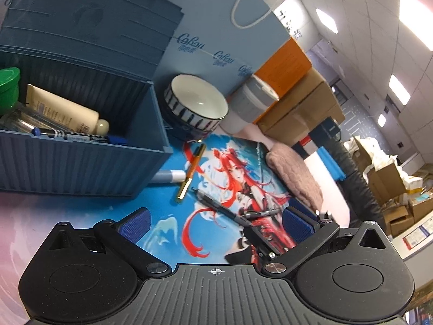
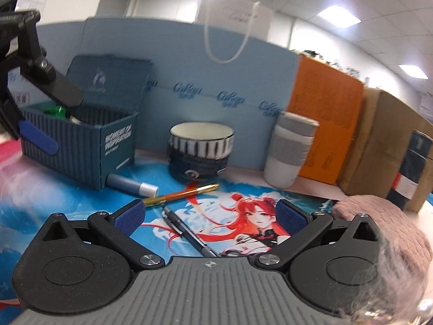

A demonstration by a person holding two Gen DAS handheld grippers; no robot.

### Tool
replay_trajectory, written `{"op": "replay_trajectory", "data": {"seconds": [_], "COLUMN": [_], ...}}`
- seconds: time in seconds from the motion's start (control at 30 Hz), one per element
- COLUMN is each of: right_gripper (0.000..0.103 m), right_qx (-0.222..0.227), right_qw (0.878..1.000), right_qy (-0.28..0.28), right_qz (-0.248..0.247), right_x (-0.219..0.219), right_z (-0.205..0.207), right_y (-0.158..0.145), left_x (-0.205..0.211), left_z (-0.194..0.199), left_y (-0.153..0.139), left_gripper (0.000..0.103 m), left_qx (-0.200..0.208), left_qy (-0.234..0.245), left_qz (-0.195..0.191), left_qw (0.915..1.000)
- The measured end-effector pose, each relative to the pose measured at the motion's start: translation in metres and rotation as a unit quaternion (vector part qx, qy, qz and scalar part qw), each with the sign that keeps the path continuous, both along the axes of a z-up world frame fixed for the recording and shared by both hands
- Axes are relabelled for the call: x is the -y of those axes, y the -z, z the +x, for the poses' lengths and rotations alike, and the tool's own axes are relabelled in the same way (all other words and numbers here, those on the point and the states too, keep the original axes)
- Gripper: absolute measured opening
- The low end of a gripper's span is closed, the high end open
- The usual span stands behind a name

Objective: Organize rigid objects
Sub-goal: 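Move the right gripper down toward the pens on the anime desk mat, then close the right gripper around the orange pen with gold tip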

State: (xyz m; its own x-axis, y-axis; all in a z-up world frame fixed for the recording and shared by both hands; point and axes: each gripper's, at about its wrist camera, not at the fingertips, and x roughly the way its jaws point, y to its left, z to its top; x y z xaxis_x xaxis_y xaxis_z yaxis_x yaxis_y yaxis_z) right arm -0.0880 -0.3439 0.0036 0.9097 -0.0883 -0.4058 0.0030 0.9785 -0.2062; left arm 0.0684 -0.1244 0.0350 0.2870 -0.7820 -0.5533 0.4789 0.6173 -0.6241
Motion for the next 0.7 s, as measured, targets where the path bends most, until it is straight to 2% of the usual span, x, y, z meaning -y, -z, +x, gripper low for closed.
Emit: {"op": "replay_trajectory", "data": {"seconds": [0.1,0.3,0.4,0.43,0.57,0.7], "right_gripper": [0.103,0.100,0.092,0.089,0.089,0.089], "right_qx": [-0.014,-0.038,-0.062,-0.073,-0.113,-0.136], "right_qw": [1.000,0.998,0.996,0.996,0.992,0.986], "right_qy": [-0.018,-0.020,-0.036,-0.043,-0.060,-0.024], "right_qz": [-0.014,-0.040,-0.046,-0.041,-0.010,0.097], "right_x": [-0.007,-0.023,-0.026,-0.025,-0.023,-0.003], "right_z": [0.011,0.032,0.044,0.049,0.068,0.089], "right_y": [0.002,0.008,0.011,0.012,0.014,0.013], "left_x": [-0.003,-0.011,-0.013,-0.014,-0.016,-0.021], "left_z": [0.002,0.006,0.013,0.014,0.015,0.016], "left_y": [0.001,-0.002,0.002,0.003,0.001,0.000], "left_gripper": [0.103,0.103,0.103,0.103,0.103,0.103], "left_qx": [0.004,0.032,0.009,0.005,0.007,0.005], "left_qy": [-0.003,-0.012,-0.004,0.000,-0.002,-0.005], "left_qz": [0.021,0.056,0.048,0.046,0.041,0.026], "left_qw": [0.9998,0.9978,0.9988,0.9989,0.9991,0.9996]}}
